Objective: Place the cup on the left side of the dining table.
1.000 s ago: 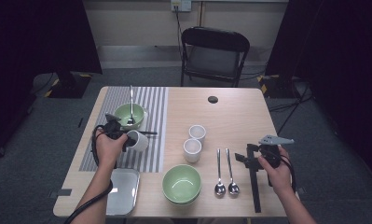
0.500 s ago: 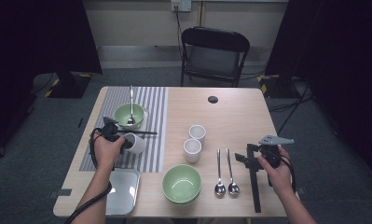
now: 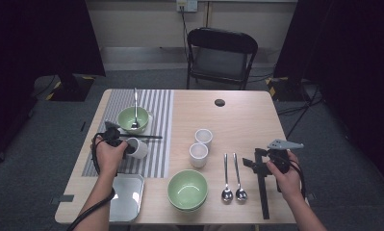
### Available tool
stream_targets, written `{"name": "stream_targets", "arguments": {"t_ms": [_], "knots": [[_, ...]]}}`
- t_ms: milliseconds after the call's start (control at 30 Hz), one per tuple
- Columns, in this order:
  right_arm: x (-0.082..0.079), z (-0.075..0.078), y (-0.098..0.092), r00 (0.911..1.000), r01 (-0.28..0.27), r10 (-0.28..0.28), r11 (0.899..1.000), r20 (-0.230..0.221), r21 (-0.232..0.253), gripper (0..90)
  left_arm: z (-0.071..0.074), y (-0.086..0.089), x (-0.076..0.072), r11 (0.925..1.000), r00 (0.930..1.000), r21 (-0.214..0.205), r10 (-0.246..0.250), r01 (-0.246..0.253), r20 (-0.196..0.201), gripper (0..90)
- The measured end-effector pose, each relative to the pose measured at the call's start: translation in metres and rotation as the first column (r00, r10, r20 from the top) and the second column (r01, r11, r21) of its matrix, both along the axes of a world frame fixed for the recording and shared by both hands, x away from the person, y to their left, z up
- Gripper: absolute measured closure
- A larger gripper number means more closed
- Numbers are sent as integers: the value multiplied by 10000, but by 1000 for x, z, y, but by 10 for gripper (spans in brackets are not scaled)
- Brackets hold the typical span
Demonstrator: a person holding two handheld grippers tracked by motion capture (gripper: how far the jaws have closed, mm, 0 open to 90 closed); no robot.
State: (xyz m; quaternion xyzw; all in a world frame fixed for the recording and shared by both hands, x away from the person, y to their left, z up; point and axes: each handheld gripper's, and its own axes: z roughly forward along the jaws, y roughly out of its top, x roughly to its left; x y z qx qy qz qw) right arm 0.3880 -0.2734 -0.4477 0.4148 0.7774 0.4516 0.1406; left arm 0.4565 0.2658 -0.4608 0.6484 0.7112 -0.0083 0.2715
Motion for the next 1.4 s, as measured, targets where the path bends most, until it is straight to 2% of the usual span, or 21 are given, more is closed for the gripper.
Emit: {"name": "stream_targets", "arguments": {"t_ms": [133, 200, 300, 367, 433, 633, 867, 967, 1133, 1233, 1333, 1367, 1400], "knots": [[0, 0, 0, 10000, -18, 18, 10000, 14, -5, 228, -1, 2, 0, 10000, 10000, 24, 68, -68, -20, 831], [0, 0, 0, 10000, -11, 11, 10000, -12, -3, 228, -2, 2, 0, 9996, 9997, 62, 262, -262, 18, 832], [0, 0, -1, 10000, -4, 4, 10000, -10, -12, 228, -2, 5, -1, 9998, 9998, -53, 214, -214, 0, 832], [0, 0, 0, 10000, 2, -2, 10000, 7, -16, 228, -2, 7, -1, 10000, 9999, 29, 93, -93, -48, 832], [0, 0, 0, 10000, -21, 21, 10000, 21, -6, 228, -3, 6, -1, 9996, 9996, -10, 288, -288, 29, 833], [0, 0, 2, 10000, -30, 30, 10000, 14, -9, 228, -3, 7, -1, 9994, 9993, -2, 350, -350, 90, 833], [1, 0, 2, 10000, -34, 34, 10000, -3, -9, 228, -3, 8, -1, 9995, 9995, -6, 316, -316, 100, 833], [1, -1, 2, 10000, -67, 67, 10000, -1, -33, 229, -3, 10, -2, 9999, 9999, -36, 123, -123, 48, 832], [1, -1, 2, 10000, -93, 93, 9999, -19, -52, 228, -4, 9, -2, 9995, 9994, -133, 300, -297, 176, 830], [1, -1, 3, 9999, -134, 134, 9999, -20, -76, 228, -3, 9, -3, 9991, 9993, -301, 320, -314, 209, 816], [2, -2, 4, 9999, -150, 150, 9999, -39, -63, 229, 0, 9, -4, 9997, 9995, -185, 183, -178, 248, 801], [2, -2, 4, 9999, -170, 170, 9998, -28, -71, 228, 1, 8, -4, 9994, 9992, -168, 304, -300, 260, 800], [2, -1, 5, 9998, -186, 186, 9998, -32, -75, 228, 2, 9, -4, 9993, 9993, -286, 239, -230, 301, 795]]}}
